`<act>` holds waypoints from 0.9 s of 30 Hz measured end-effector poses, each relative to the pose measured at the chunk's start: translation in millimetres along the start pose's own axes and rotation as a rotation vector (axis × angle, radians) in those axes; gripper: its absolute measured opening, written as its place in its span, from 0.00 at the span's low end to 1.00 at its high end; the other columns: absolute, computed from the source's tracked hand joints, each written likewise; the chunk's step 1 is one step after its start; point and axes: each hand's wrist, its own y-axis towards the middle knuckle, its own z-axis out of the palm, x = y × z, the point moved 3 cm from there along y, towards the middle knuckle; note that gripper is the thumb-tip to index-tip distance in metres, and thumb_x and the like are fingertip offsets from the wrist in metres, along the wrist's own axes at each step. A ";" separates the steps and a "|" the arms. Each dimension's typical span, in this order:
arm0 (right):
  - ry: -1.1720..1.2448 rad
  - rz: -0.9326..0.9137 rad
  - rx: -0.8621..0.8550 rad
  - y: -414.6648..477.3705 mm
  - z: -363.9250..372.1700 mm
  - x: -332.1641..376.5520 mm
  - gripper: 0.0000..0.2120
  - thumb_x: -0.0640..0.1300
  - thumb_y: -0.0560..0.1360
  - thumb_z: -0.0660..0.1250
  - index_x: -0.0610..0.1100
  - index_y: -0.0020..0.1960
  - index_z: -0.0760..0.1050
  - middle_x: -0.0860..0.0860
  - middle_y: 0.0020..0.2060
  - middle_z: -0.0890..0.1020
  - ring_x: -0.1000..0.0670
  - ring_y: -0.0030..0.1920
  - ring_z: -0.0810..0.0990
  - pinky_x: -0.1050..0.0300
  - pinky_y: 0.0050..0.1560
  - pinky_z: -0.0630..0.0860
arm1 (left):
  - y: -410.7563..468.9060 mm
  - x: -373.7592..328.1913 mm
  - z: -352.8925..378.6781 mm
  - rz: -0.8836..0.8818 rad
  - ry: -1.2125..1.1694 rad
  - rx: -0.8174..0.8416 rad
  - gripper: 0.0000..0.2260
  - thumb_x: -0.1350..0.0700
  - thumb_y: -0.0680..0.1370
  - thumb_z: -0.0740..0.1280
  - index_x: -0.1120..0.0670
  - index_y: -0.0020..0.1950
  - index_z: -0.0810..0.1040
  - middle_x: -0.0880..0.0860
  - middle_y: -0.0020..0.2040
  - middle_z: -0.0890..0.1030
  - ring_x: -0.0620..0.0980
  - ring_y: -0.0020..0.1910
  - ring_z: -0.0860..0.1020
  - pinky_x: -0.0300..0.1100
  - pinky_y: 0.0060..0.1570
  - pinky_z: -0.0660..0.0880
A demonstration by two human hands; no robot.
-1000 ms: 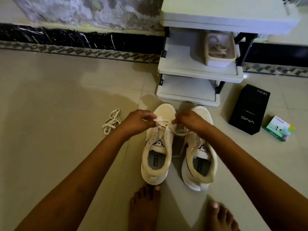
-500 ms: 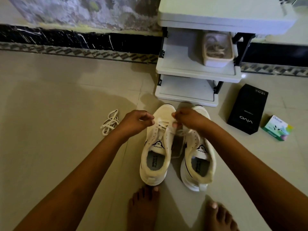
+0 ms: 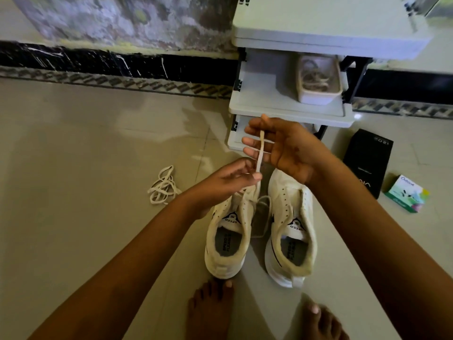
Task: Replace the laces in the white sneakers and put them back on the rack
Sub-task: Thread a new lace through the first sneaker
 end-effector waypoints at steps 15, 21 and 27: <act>-1.181 0.030 -0.497 15.3 -71.4 -34.0 0.12 0.45 0.78 0.62 0.37 0.52 0.77 0.44 0.45 0.79 0.49 0.42 0.74 0.53 0.48 0.71 | -18.2 16.9 -84.9 -0.237 0.587 -0.320 0.09 0.59 0.80 0.61 0.55 0.49 0.82 0.48 0.37 0.76 0.41 0.33 0.69 0.36 0.32 0.64; -1.798 0.121 -0.411 6.7 -67.5 -41.8 0.17 0.50 0.76 0.66 0.44 0.62 0.73 0.45 0.59 0.76 0.45 0.58 0.75 0.55 0.50 0.70 | -13.3 14.2 -74.4 -0.165 0.655 -0.297 0.09 0.66 0.75 0.67 0.57 0.52 0.83 0.52 0.43 0.83 0.42 0.39 0.79 0.37 0.43 0.77; -1.570 -0.238 -0.141 4.6 -33.7 -55.2 0.21 0.48 0.74 0.69 0.44 0.64 0.72 0.49 0.67 0.71 0.48 0.66 0.69 0.55 0.62 0.67 | -8.4 0.8 -46.4 -0.006 0.549 -0.309 0.06 0.63 0.72 0.71 0.54 0.44 0.80 0.50 0.38 0.83 0.45 0.39 0.81 0.43 0.45 0.79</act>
